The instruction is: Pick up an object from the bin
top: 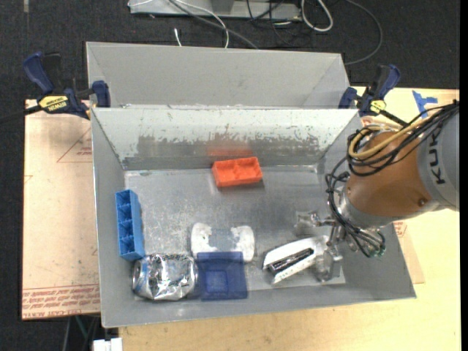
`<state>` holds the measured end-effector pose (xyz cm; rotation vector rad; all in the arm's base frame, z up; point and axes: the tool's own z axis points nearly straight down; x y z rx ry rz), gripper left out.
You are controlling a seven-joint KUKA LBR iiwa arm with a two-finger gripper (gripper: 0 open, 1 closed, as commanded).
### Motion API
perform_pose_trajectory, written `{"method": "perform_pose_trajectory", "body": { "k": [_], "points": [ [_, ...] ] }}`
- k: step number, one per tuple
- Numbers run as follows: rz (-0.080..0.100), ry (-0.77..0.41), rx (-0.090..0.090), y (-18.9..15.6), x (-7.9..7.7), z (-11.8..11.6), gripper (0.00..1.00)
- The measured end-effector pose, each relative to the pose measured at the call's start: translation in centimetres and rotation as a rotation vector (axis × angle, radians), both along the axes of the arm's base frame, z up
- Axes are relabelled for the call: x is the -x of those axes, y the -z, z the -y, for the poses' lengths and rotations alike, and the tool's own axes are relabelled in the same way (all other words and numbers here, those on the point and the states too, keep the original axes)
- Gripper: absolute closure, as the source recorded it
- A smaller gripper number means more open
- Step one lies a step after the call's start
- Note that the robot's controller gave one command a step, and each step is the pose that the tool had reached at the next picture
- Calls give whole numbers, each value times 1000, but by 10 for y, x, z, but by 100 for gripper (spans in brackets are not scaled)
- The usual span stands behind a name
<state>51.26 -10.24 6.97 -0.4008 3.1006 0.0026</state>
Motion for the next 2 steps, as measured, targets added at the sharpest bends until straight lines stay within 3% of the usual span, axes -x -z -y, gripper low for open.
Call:
{"method": "perform_pose_trajectory", "body": {
  "k": [1, 2],
  "points": [
    [0, 20, -1, 0, 0, 0, 0],
    [1, 28, -3, 0, -4, -19, 0]
  ]
}}
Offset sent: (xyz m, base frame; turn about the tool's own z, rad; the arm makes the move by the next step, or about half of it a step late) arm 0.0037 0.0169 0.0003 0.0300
